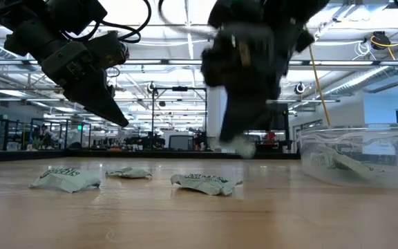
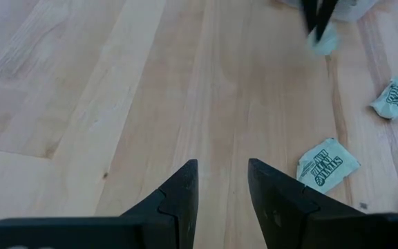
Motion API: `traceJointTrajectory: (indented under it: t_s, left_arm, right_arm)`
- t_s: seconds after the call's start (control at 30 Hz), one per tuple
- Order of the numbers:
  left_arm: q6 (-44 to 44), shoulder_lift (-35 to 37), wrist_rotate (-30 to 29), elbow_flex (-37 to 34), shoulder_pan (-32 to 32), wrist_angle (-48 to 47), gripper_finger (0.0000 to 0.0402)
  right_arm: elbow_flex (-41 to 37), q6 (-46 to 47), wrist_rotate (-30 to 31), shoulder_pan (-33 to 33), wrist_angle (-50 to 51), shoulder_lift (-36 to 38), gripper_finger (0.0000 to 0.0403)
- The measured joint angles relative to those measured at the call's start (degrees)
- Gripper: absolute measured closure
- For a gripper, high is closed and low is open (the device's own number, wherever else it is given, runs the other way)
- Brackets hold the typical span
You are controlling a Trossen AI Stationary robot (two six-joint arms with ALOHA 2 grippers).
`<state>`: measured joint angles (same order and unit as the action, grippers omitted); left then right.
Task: Pick and place Stevia / Truvia into bins
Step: Put the stevia packet into the transparent container
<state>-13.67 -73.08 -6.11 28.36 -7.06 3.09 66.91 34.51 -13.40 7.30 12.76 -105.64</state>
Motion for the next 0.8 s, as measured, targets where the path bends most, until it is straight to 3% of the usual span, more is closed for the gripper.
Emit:
traceJointTrajectory:
  t_s: [0.1, 0.27, 0.4, 0.63, 0.8]
  left_arm:
    - [0.0, 0.0, 0.0, 0.0, 0.0, 0.0, 0.0268]
    - [0.0, 0.0, 0.0, 0.0, 0.0, 0.0, 0.0268]
    - [0.0, 0.0, 0.0, 0.0, 0.0, 0.0, 0.0268]
    - [-0.1, 0.0, 0.0, 0.0, 0.0, 0.2, 0.0268]
    - [-0.3, 0.0, 0.0, 0.0, 0.0, 0.2, 0.0268]
  right_arm:
    - [0.0, 2.1, 0.1, 1.3, 4.6, 5.3, 0.0400]
    - [0.1, 10.9, 6.1, 5.4, 25.2, 14.0, 0.0401]
    - [0.1, 17.6, 7.9, 9.7, 36.7, 16.2, 0.0400]
    - [0.1, 13.1, 16.0, 13.4, 36.6, 13.3, 0.0395]
    - [0.1, 10.3, 16.5, 11.8, 33.1, 11.3, 0.0363]
